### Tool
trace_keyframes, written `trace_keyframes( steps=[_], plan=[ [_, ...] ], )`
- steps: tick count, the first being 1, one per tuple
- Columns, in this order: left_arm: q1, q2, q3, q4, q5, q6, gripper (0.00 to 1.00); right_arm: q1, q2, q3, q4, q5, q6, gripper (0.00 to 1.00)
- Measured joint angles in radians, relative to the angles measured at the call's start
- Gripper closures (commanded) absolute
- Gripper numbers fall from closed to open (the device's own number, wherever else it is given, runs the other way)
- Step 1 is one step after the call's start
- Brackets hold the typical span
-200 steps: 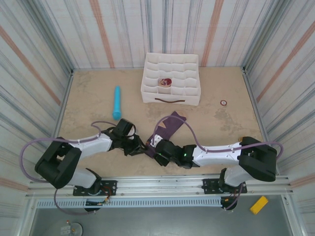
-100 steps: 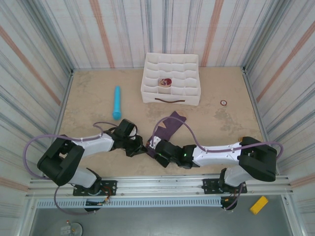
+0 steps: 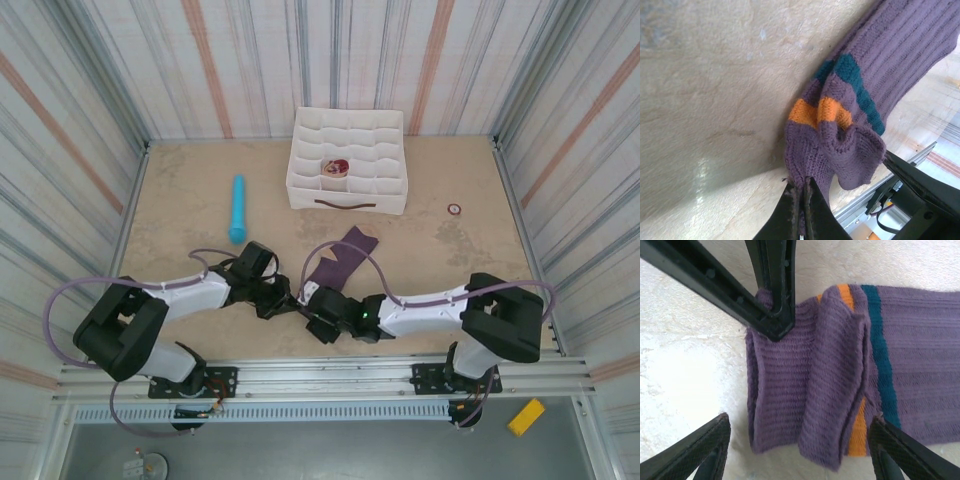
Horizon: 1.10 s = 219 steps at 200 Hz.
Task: Roll the socks
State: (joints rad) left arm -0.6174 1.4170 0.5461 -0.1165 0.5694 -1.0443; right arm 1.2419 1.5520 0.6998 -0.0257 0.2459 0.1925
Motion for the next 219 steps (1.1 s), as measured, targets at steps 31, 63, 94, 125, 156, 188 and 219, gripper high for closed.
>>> trace_keyframes(
  steps=[31, 63, 94, 125, 156, 188, 219],
  plan=[
    [0.000, 0.000, 0.002, -0.009, 0.000, -0.009, 1.00, -0.012, 0.042, 0.026, 0.001, 0.000, 0.002, 0.33],
    [0.000, -0.004, 0.002, -0.010, 0.000, -0.013, 1.00, -0.032, 0.052, 0.034, 0.003, -0.001, 0.008, 0.42],
    [0.000, -0.005, 0.002, -0.010, 0.000, -0.019, 0.99, -0.045, 0.052, 0.034, 0.004, -0.004, 0.008, 0.58],
    [0.000, -0.012, 0.002, -0.010, -0.001, -0.027, 0.91, -0.045, 0.052, 0.036, 0.004, -0.008, 0.008, 0.74],
    [0.000, -0.034, 0.002, -0.010, -0.004, -0.035, 0.86, -0.050, 0.052, 0.038, 0.007, -0.016, 0.008, 0.76],
    [0.000, -0.049, 0.003, -0.002, -0.005, -0.053, 0.90, -0.058, 0.052, 0.038, 0.011, -0.034, 0.008, 0.82],
    [0.000, -0.049, 0.011, 0.018, -0.014, -0.071, 0.97, -0.072, 0.052, 0.038, 0.020, -0.058, 0.007, 0.87]
  ],
)
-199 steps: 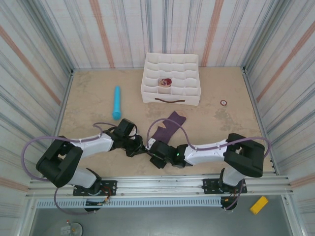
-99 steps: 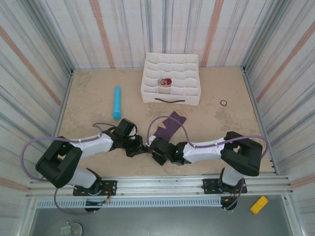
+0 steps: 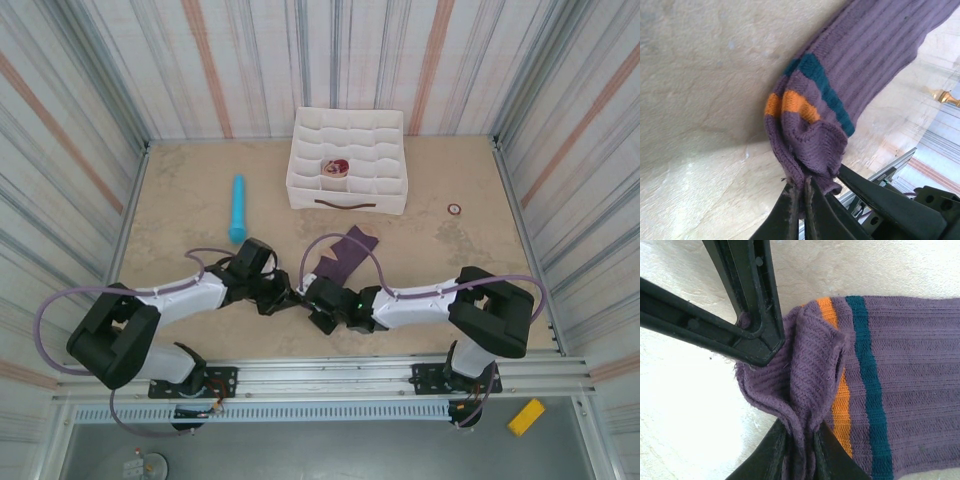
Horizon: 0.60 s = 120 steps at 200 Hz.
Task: Roll the socks
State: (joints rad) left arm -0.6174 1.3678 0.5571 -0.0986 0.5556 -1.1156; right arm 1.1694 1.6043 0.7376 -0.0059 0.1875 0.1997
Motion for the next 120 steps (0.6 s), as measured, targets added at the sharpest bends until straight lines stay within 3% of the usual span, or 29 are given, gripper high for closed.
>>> trace_keyframes(
  steps=[28, 35, 54, 74, 120],
  plan=[
    [0.000, 0.003, 0.013, 0.026, -0.002, -0.015, 1.00, -0.031, -0.005, -0.011, 0.021, -0.046, -0.003, 0.99],
    [0.000, 0.004, 0.014, 0.034, -0.002, -0.017, 0.97, -0.043, -0.007, -0.015, 0.027, -0.064, -0.002, 1.00],
    [0.000, 0.010, 0.021, 0.045, -0.006, -0.018, 0.66, -0.098, -0.016, -0.022, 0.034, -0.142, 0.001, 1.00],
    [0.000, 0.010, 0.042, 0.035, -0.019, -0.007, 0.47, -0.169, -0.016, -0.023, 0.032, -0.241, 0.009, 1.00],
    [0.001, -0.051, 0.076, -0.032, -0.084, 0.071, 0.43, -0.349, 0.008, -0.028, 0.058, -0.533, 0.100, 1.00]
  ],
)
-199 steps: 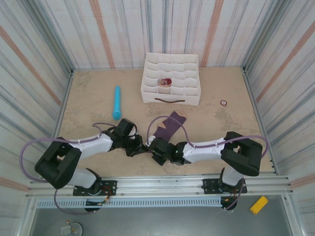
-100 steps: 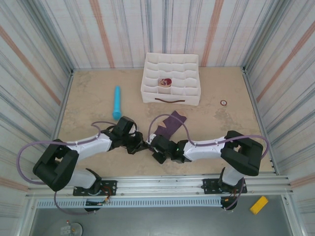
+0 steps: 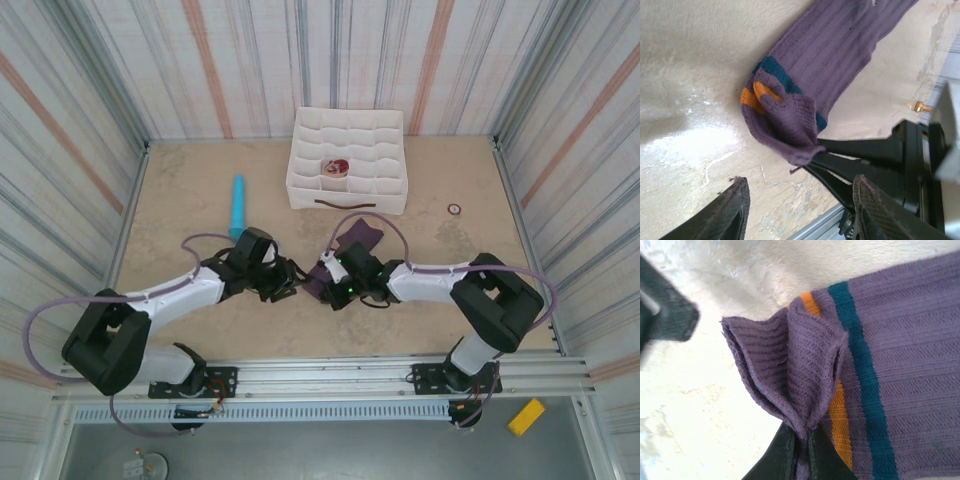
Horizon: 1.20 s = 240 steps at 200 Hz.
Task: Roll the socks
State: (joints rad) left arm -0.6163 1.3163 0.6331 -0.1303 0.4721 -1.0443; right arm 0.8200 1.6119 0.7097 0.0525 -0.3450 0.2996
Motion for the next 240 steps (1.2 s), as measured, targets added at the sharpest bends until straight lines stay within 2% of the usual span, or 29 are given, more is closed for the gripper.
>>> trace_keyframes(
  steps=[36, 87, 132, 186, 240],
  plan=[
    [0.000, -0.011, -0.008, 0.015, -0.023, 0.054, 0.46, -0.124, 0.046, -0.043, 0.082, -0.219, 0.116, 1.00],
    [-0.004, 0.066, -0.024, 0.092, -0.032, 0.087, 0.56, -0.215, 0.132, -0.015, 0.098, -0.385, 0.257, 1.00],
    [-0.027, 0.166, 0.008, 0.138, -0.051, 0.099, 0.61, -0.247, 0.212, 0.101, -0.002, -0.423, 0.352, 1.00],
    [-0.032, 0.225, 0.031, 0.198, -0.105, 0.095, 0.68, -0.264, 0.238, 0.121, -0.023, -0.468, 0.436, 1.00],
    [-0.047, 0.315, 0.053, 0.267, -0.119, 0.079, 0.68, -0.273, 0.256, 0.125, -0.007, -0.499, 0.489, 1.00]
  ],
)
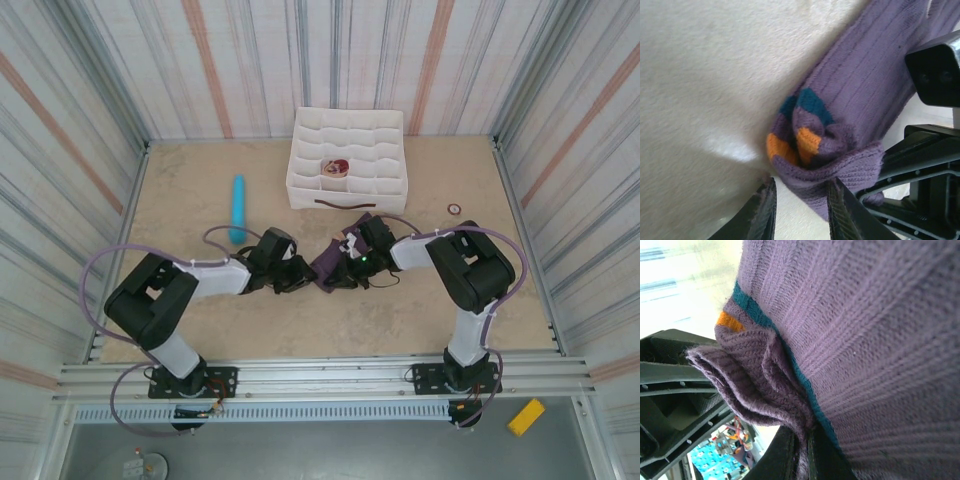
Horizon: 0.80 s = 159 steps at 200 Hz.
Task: Roll the socks
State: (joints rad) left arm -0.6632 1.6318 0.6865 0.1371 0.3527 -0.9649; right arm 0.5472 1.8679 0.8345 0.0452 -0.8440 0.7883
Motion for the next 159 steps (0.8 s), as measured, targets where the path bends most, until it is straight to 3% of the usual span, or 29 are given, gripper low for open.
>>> trace_keyframes(
  steps=[26, 62, 78, 107, 136, 159],
  plan=[
    [-0.007, 0.016, 0.002, 0.042, -0.006, -0.009, 0.63, -0.006, 0.005, 0.000, 0.008, -0.013, 0.016, 1.00],
    [-0.011, 0.052, 0.018, 0.088, -0.007, -0.026, 0.69, -0.016, 0.013, 0.000, 0.026, -0.023, 0.024, 1.00],
    [-0.014, 0.063, 0.023, 0.097, -0.008, -0.032, 0.75, -0.020, 0.017, 0.000, 0.033, -0.026, 0.032, 1.00],
    [-0.017, 0.072, 0.038, 0.077, -0.022, -0.034, 0.99, -0.024, 0.017, 0.000, 0.037, -0.026, 0.040, 1.00],
    [-0.015, 0.073, 0.081, -0.005, -0.024, -0.018, 1.00, -0.024, 0.010, 0.000, 0.027, -0.009, 0.029, 0.83],
    [0.002, 0.073, 0.107, -0.071, -0.002, 0.002, 1.00, -0.016, -0.051, 0.005, -0.037, 0.071, -0.033, 0.61]
  ],
)
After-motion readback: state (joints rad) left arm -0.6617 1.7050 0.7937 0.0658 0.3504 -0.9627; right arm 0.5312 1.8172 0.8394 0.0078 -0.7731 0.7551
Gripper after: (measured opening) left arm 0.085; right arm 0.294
